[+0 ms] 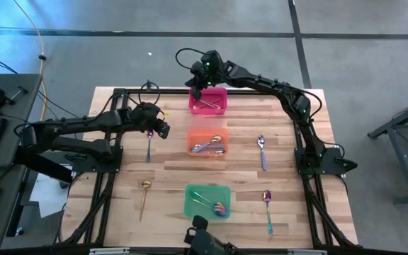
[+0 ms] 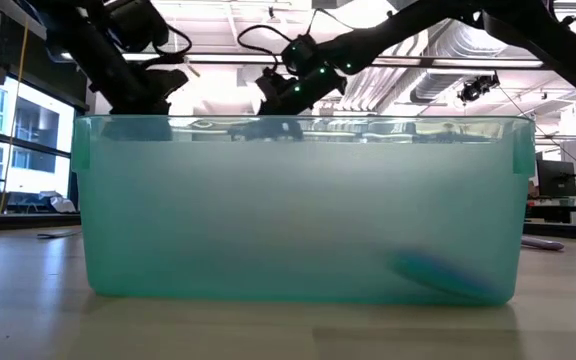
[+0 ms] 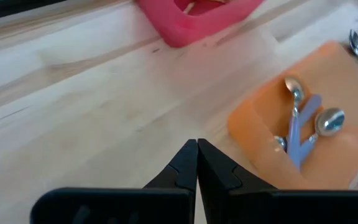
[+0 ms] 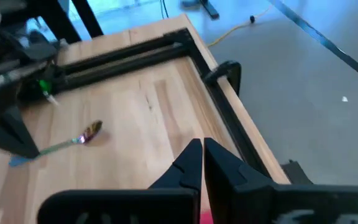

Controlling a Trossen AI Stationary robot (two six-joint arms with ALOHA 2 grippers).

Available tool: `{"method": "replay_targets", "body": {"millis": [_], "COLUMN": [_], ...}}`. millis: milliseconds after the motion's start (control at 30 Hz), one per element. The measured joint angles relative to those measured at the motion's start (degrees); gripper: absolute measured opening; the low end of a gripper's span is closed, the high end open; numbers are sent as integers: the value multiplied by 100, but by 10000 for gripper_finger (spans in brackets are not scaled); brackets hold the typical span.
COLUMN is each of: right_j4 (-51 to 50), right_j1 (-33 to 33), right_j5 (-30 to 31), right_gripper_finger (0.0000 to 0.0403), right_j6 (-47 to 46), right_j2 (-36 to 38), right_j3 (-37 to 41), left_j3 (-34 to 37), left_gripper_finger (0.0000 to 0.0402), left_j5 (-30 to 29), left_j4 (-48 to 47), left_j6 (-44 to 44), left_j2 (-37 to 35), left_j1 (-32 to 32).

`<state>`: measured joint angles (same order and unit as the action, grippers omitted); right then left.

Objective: Sort silverware by color (type)
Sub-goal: Put the blue spoon into the green bin

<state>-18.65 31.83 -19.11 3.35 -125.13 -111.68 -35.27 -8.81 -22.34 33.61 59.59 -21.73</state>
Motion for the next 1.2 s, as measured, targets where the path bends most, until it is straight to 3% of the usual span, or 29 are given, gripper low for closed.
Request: {"method": "replay_targets", "body": {"millis": [833,967,1200], "right_j4": [1285,1285,1577], "right_j1": [-686,-726,-619], "right_j5": [-89,62,829], "right_gripper_finger": [0,0,0], "right_j6": [-957,-1236,-1251], "right_j2": [-663,-238,1740], "right_j3": [259,1152,3107], "left_j3": [2,2,2], "left_gripper_finger": [0,0,0], "left_j5": [-399,-399,-314], "left_j4": [641,580,417], "left_j6": [-81,-79,142], "left_j2": [-72,-70,-71], "left_j1": [875,873,860]}}
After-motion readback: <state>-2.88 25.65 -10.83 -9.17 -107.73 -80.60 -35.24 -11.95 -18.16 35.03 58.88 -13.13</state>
